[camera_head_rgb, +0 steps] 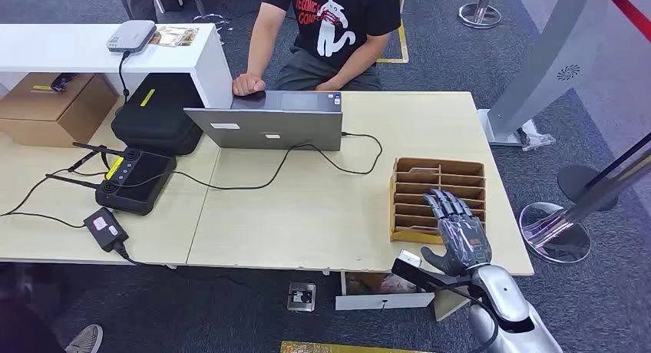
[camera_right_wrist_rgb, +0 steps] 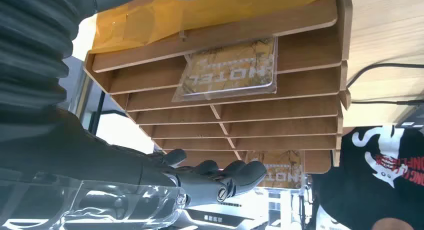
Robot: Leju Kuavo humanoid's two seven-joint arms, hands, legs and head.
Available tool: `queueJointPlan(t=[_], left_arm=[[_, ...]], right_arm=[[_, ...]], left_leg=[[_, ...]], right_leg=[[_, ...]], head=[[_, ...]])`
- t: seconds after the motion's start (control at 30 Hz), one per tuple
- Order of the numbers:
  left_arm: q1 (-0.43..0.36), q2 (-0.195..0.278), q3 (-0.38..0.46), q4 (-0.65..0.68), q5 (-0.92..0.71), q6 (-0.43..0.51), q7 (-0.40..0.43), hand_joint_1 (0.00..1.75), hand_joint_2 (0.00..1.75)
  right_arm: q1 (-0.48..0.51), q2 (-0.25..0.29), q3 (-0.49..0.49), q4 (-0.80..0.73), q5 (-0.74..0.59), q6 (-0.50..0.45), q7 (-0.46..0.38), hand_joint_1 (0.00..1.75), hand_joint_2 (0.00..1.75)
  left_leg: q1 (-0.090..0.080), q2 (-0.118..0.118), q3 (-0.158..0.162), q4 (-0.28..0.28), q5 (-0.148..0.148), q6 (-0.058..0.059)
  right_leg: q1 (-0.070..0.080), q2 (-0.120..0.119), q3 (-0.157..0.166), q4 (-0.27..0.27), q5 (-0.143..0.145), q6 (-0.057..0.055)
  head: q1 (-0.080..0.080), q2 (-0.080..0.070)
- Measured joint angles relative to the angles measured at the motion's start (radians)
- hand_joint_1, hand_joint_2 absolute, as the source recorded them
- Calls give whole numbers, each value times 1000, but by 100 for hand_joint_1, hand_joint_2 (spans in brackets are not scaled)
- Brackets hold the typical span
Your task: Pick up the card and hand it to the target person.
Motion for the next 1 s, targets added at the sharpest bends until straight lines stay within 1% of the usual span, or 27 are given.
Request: queueJointPlan(t=[0.13,0.23,0.33,0.4,0.5,0.53,0.63,0.67,0.7,0.77,0.8,0.83,0.93,1.0], left_arm=[[-1,3,0,0,-5,2,2,0,175],[-1,5,0,0,-10,4,2,0,175],[-1,6,0,0,-11,5,2,0,175],[-1,6,0,0,-11,5,2,0,175],[-1,6,0,0,-9,4,2,0,175],[-1,6,0,0,-9,4,2,0,175],[-1,6,0,0,-9,4,2,0,175],[-1,6,0,0,-9,4,2,0,175],[-1,7,0,0,-9,4,2,0,175],[-1,7,0,0,-8,2,2,0,175],[-1,7,0,0,-8,2,2,0,175],[-1,8,0,0,-6,2,2,0,175],[-1,8,0,0,-1,1,2,0,175],[0,7,0,0,1,0,2,0,175]], right_arm=[[5,0,0,2,2,-3,3,8,175],[13,0,-1,2,6,-5,6,14,175],[18,0,-2,2,8,-5,6,24,175],[18,0,-3,3,11,-5,5,38,175],[17,0,-3,6,12,-5,0,72,175],[17,0,-3,7,12,-5,-1,78,175],[17,0,-3,7,12,-5,-1,80,175],[17,0,-3,7,12,-5,-1,86,175],[17,0,-3,9,10,-7,-2,86,175],[20,-1,-4,13,6,-11,-3,93,175],[22,-1,-4,15,5,-13,-3,90,175],[24,-2,-4,14,5,-13,-2,92,175],[28,-3,-5,10,5,-13,0,82,175],[32,-3,-5,5,6,-13,1,80,175]], left_leg=[[0,0,0,0,0,0],[0,0,0,0,0,0],[0,0,0,0,0,0],[0,0,0,0,0,0],[0,0,0,0,0,0],[0,0,0,0,0,0],[0,0,0,0,0,0],[0,0,0,0,0,0],[0,0,0,0,0,0],[0,0,0,0,0,0],[0,0,0,0,0,0],[0,0,0,0,0,0],[0,0,0,0,0,0],[0,0,0,0,0,0]], right_leg=[[0,0,0,0,0,0],[0,0,0,0,0,0],[0,0,0,0,0,0],[0,0,0,0,0,0],[0,0,0,0,0,0],[0,0,0,0,0,0],[0,0,0,0,0,0],[0,0,0,0,0,0],[0,0,0,0,0,0],[0,0,0,0,0,0],[0,0,0,0,0,0],[0,0,0,0,0,0],[0,0,0,0,0,0],[0,0,0,0,0,0]], head=[[0,0],[0,0],[0,0],[0,0],[0,0],[0,0],[0,0],[0,0],[0,0],[0,0],[0,0],[0,0],[0,0],[0,0]])
